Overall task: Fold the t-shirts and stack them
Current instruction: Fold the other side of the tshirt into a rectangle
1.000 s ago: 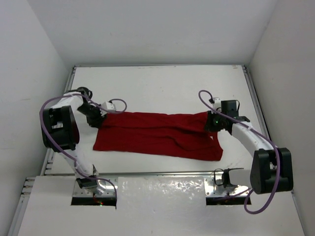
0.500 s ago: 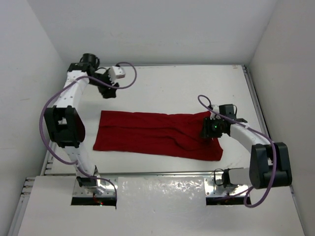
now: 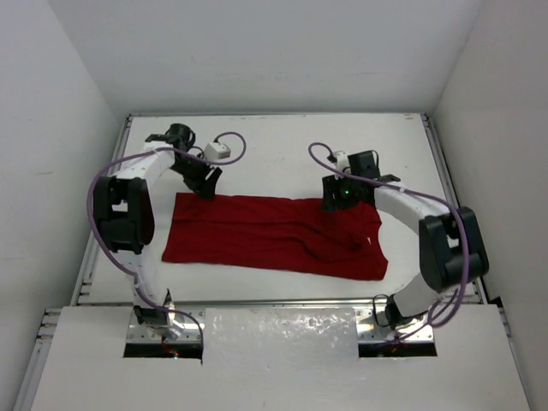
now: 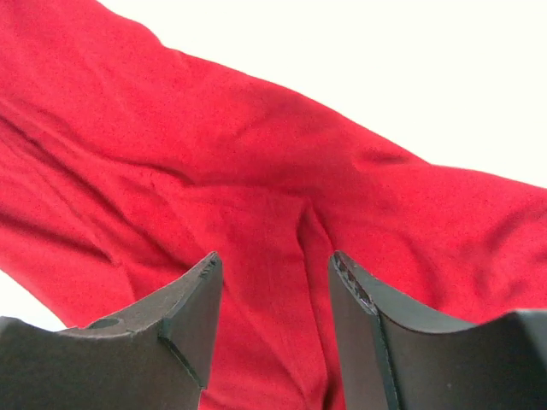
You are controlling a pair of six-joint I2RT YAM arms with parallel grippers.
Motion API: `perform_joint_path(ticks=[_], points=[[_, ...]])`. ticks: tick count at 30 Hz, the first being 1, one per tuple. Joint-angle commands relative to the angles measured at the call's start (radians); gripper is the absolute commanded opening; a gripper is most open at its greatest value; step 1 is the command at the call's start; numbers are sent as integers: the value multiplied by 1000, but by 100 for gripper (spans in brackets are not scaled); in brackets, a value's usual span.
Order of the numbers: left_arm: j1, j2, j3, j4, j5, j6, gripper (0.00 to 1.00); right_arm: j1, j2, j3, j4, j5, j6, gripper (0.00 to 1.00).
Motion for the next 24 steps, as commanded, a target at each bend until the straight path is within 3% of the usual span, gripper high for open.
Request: perform_joint_path(ticks=[1, 11, 15, 17, 19, 22, 24], points=[[5, -38, -72, 86, -56, -73, 50, 20, 110, 69, 50, 19, 18, 52], [3, -44, -89, 102, -24, -79, 50, 34, 276, 142, 35, 24, -14, 52], [3, -38, -69, 97, -13, -85, 50, 49, 276, 114, 69, -11, 4, 36], [3, -44, -63, 95, -10, -83, 50, 49, 272, 103, 72, -14, 9, 22], [3, -51, -54, 91, -13, -77, 50, 51, 252, 89, 66, -11, 6, 17], [2, -47, -35, 76, -15, -66, 50, 52, 210, 65, 67, -1, -2, 21], [2, -42, -20, 71, -15, -63, 50, 54, 196, 57, 63, 10, -7, 31]])
